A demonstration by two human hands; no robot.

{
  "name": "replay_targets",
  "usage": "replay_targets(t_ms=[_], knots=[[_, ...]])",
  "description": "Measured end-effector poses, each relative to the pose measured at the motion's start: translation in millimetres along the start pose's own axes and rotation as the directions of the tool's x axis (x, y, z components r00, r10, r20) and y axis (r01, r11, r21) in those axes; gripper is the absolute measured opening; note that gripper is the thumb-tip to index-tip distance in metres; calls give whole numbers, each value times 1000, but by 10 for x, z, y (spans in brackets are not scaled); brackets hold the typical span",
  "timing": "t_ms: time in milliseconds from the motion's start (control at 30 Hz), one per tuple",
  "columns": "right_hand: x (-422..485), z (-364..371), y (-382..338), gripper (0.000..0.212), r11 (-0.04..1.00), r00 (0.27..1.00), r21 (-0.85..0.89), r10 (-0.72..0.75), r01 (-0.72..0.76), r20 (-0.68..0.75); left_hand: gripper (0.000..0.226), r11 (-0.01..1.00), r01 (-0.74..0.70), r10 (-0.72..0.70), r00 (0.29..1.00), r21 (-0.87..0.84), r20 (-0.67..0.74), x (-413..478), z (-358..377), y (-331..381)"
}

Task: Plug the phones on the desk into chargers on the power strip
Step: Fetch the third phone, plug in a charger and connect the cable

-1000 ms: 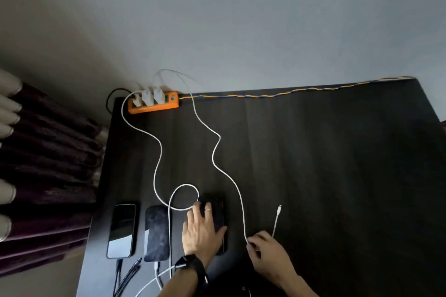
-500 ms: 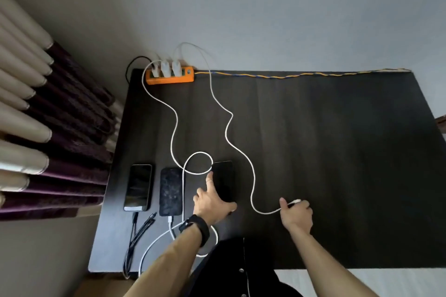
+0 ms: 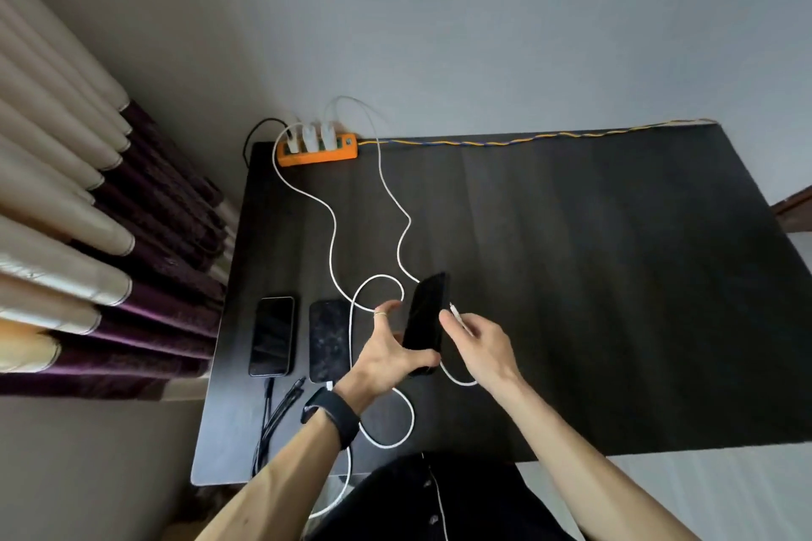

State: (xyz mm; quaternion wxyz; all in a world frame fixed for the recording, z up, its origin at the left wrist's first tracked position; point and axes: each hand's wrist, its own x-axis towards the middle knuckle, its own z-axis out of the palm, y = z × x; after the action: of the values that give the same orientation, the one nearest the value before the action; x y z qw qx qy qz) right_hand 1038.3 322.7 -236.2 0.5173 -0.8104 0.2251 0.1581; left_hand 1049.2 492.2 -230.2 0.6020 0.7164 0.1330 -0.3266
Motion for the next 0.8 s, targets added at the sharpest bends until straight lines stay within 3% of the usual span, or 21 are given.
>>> replay_targets(t_ms=[133, 200, 267, 333, 433, 667, 800], knots=[[10, 41, 1, 46, 988, 999, 152, 33, -40, 43, 100, 985, -113, 115, 993, 128, -10, -86, 17, 22], [-10, 35, 36, 49, 954, 997, 289, 60, -74, 56, 94, 993, -114, 113, 993, -25, -21, -120, -24, -24], [-28, 22, 47, 49, 930, 992, 351, 81, -110, 97, 74, 972, -39, 37, 999, -231, -15, -140, -70, -72], [-37, 0, 43, 49, 935, 988, 338, 59, -104, 140, 56, 943, 10, -8, 1000, -333, 6, -135, -107, -116], [-57, -24, 17, 67, 965, 993, 256, 35, -63, 112, 46, 877, 77, -53, 997, -475, 63, -141, -156, -122], [-343, -82, 16, 43, 998, 999, 64, 17, -16, -30, 45, 768, 213, -233, 971, -604, 47, -47, -203, -100], [-542, -50, 112, 34, 997, 998, 44, -66, 67, -17, 20, 725, 216, -248, 968, -653, 45, -36, -190, -61]])
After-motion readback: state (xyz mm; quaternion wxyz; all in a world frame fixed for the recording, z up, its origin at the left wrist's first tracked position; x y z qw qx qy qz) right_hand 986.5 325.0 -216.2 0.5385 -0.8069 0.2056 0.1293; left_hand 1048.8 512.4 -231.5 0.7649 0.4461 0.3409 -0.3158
